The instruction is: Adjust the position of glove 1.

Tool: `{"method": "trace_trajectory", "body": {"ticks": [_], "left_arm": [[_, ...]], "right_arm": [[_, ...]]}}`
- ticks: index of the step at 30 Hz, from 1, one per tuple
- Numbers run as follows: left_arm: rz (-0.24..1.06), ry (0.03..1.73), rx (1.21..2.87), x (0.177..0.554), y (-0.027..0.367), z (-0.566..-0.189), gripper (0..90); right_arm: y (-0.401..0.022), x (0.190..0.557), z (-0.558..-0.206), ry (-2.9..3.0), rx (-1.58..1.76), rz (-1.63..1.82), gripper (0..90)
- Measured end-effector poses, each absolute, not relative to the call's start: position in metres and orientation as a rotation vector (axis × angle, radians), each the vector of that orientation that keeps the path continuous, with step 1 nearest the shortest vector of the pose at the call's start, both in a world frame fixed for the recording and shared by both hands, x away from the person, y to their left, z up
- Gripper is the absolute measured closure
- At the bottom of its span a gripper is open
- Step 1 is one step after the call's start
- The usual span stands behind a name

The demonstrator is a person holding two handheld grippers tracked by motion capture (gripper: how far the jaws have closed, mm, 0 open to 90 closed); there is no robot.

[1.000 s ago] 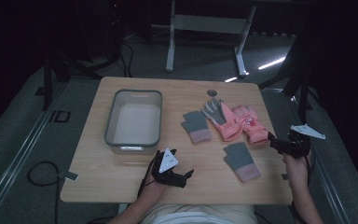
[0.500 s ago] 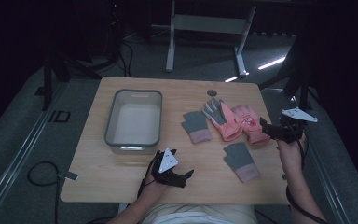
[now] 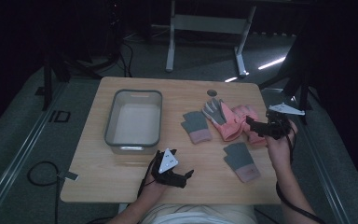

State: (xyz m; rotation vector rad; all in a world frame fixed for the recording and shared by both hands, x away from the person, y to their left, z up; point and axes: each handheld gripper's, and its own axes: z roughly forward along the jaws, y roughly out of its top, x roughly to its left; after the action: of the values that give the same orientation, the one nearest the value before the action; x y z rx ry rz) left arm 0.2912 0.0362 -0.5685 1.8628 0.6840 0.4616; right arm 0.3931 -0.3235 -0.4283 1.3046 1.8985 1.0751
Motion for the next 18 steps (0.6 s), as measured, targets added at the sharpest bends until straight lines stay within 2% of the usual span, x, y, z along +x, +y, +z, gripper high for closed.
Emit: {"method": "trace_trajectory", "body": {"ticks": [18], "left_arm": [[0.452, 0.685, 1.862, 0.292, 0.037, -0.569, 1.2]], "right_arm": [[-0.275, 0.412, -0.433, 1.99, 1.229, 1.177, 10.8]]}}
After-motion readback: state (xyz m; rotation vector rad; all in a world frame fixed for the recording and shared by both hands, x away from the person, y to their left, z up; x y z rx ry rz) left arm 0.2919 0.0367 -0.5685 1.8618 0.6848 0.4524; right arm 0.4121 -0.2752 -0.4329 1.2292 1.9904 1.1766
